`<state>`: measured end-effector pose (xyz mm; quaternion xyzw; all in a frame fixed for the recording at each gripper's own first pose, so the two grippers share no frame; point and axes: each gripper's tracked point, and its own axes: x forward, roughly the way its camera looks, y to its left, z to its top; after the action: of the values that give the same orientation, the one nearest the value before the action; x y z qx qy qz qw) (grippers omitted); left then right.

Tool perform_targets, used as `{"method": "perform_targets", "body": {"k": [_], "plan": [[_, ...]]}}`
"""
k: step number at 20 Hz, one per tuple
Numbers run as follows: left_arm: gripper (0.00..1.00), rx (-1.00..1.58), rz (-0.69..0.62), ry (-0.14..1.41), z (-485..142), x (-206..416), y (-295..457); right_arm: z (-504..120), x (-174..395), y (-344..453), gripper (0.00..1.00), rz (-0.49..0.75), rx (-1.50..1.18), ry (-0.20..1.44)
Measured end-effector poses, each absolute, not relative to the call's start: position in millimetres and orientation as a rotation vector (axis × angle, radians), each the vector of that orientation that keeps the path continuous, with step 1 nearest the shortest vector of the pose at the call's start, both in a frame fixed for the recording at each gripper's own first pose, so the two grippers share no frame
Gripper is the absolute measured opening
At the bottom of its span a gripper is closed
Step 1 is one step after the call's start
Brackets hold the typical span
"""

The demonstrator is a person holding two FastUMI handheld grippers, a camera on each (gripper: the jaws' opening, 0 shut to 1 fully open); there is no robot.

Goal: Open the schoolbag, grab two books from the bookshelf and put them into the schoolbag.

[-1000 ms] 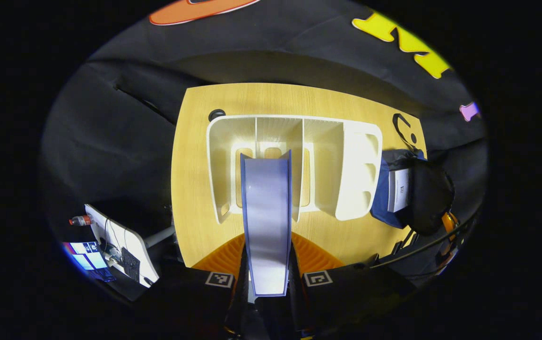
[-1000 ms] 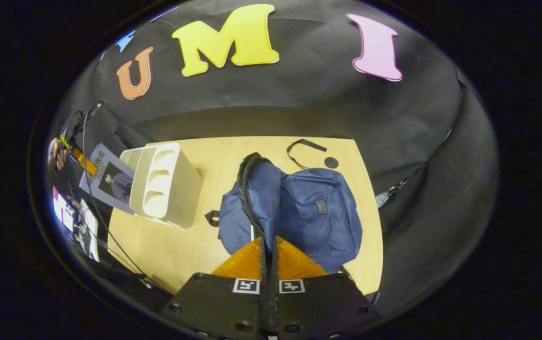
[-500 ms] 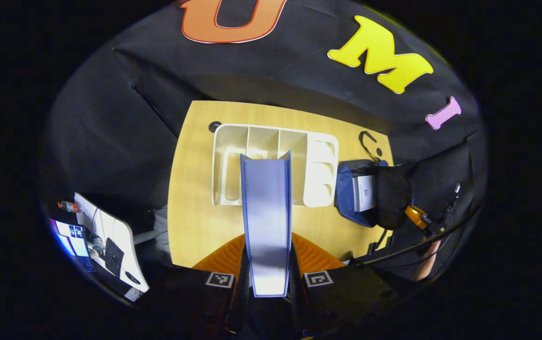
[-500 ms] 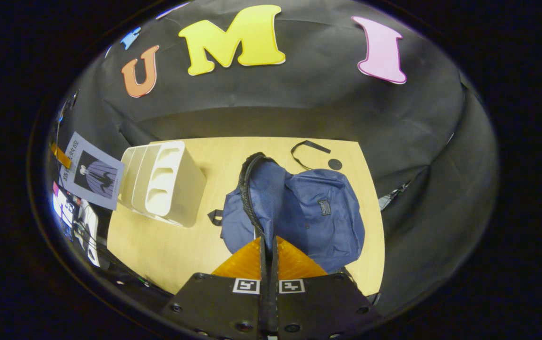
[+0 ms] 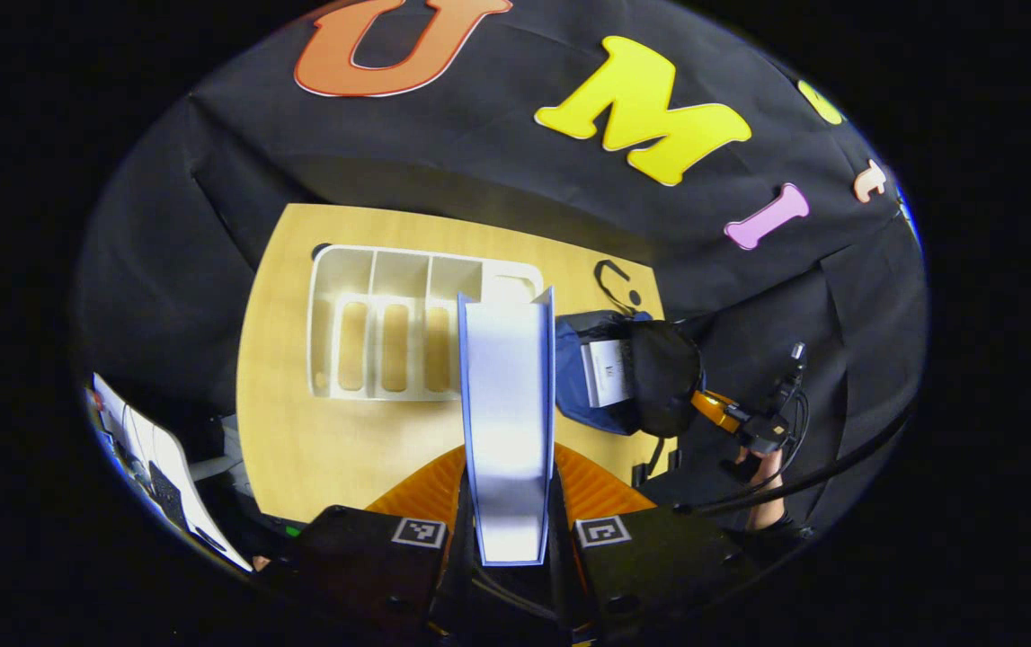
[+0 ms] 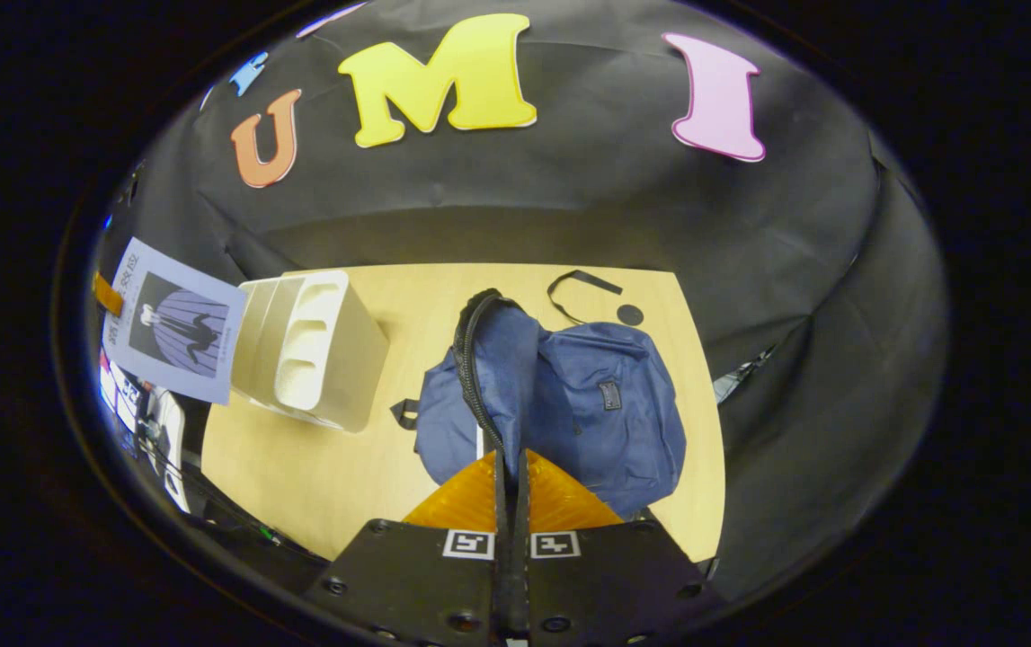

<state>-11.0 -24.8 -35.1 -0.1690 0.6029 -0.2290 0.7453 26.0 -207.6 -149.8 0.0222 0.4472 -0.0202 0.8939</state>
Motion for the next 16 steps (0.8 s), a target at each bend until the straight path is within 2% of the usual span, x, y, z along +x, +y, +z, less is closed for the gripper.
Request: {"method": "perform_targets", "body": {"k": [8,11,12,13,16], "plan": [[0.39,-0.579,-0.694,1.322,-50.6,-18.7,-134.5,-146.3,23.9,-219.4,0.0,-0.051,0.092,0.916],[0.39,-0.599,-0.737,1.308,-70.4,-18.5,-173.6,-148.9,22.4,-222.8,0.0,-0.047,0.103,0.92],[0.39,-0.609,-0.748,1.312,-76.4,-18.5,-185.1,-148.3,21.4,-225.2,0.03,-0.046,0.1,0.921],[0.39,-0.621,-0.761,1.318,-82.4,-20.3,-197.3,-147.3,21.8,-226.5,0.0,-0.047,0.101,0.92],[0.39,-0.638,-0.779,1.363,-109.8,-34.0,-222.0,-146.5,23.6,-226.5,0.0,-0.042,0.114,0.917]]}}
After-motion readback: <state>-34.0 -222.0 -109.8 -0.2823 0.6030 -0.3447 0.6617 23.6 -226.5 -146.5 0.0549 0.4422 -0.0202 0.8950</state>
